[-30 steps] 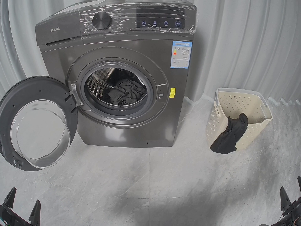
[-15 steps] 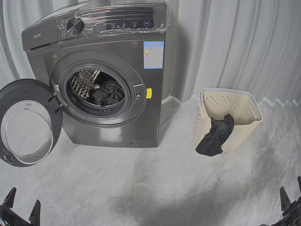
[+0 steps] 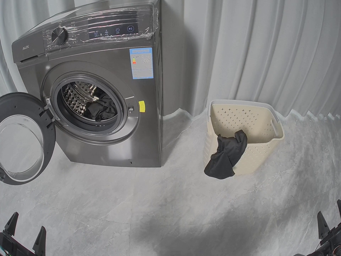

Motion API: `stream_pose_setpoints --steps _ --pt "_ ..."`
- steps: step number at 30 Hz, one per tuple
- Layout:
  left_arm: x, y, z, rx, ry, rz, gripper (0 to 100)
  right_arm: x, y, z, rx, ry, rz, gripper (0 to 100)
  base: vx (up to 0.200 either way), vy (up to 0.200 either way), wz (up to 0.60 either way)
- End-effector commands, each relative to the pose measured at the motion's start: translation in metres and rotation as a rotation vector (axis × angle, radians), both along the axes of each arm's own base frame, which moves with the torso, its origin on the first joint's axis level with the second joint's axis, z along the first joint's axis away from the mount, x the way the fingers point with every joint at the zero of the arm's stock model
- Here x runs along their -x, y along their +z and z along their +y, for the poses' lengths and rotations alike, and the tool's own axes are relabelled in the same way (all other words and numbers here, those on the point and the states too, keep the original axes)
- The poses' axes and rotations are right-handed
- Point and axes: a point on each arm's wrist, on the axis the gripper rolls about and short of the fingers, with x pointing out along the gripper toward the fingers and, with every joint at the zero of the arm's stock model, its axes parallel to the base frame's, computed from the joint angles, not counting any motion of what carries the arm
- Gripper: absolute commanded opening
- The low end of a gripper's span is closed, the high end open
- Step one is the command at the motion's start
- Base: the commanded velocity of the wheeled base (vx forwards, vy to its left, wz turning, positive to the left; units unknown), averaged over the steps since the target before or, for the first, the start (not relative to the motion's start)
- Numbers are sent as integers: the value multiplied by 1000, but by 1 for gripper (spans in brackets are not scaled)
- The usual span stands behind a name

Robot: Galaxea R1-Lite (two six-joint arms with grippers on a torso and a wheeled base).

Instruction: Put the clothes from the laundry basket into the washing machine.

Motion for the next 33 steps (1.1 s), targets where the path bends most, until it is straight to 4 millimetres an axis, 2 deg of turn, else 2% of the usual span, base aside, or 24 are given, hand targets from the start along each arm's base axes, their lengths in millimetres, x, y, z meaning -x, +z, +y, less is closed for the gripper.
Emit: stream_pose_setpoints --steps 1,9,15,24,29,33 --pt "0 -5 0 -3 -1 4 100 0 -5 0 0 0 2 100 0 0 0" --pt "0 -5 0 0 -1 2 100 0 -5 0 0 0 2 100 0 0 0" --pt "0 -5 0 -1 -1 2 100 0 -5 0 0 0 2 100 0 -200 0" --pt "0 -5 0 -1 -2 2 100 0 -5 0 2 -1 1 100 0 0 0" --pt "0 -5 0 -1 -2 2 100 0 -4 0 -8 -9 -10 100 200 0 0" --pt "0 -5 0 -3 -2 2 100 14 38 0 -36 10 -195 100 200 0 0"
